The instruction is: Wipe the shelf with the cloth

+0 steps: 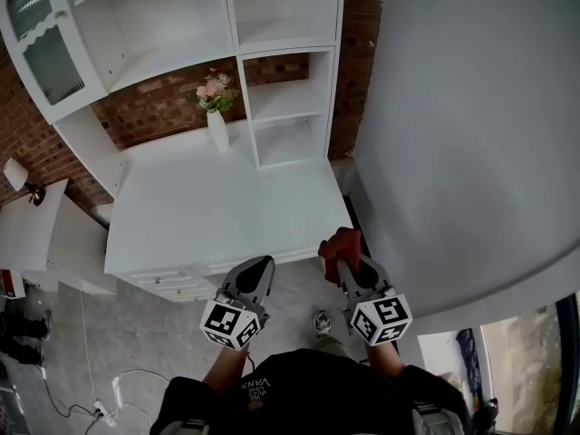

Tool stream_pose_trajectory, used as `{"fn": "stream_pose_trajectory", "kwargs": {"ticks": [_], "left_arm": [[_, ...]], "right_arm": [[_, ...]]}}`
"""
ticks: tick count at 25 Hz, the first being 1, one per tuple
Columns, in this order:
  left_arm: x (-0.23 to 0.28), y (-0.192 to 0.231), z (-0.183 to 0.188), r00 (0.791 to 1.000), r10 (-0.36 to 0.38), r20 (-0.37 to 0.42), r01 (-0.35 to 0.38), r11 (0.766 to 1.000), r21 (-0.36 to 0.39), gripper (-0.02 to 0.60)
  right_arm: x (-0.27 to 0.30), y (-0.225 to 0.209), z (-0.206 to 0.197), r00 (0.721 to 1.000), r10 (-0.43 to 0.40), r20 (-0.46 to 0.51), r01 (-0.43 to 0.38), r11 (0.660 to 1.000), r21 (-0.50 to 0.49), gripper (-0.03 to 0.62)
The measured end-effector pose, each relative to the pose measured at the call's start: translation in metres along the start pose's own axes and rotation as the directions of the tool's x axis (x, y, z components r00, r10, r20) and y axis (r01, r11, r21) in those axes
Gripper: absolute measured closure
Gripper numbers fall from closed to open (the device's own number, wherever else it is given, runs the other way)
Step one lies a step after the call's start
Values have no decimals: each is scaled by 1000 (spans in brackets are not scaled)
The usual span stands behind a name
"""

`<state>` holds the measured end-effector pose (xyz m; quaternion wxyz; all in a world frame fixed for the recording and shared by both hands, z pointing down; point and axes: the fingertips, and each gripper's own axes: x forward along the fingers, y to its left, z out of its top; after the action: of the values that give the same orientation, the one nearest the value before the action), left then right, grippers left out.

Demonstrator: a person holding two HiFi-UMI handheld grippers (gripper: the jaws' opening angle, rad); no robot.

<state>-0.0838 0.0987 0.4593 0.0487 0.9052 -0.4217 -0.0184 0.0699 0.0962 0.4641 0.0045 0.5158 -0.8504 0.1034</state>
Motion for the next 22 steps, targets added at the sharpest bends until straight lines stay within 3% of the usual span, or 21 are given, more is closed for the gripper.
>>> {"fn": "stream_pose_trajectory", "kwargs": {"ticks": [10,15,22], "left_arm": [[91,21,13,993,121,12,-121,992,15,575],[117,27,13,981,191,19,-191,982,9,575],[136,33,8,972,235,1,-235,972,29,575]], "right_arm": [[73,-75,27,990,136,-24,-137,990,-18,539],[94,-100,34,979,200,-39,-202,979,-32,539],[120,-118,38,968,248,-37,-250,967,-44,539]]}}
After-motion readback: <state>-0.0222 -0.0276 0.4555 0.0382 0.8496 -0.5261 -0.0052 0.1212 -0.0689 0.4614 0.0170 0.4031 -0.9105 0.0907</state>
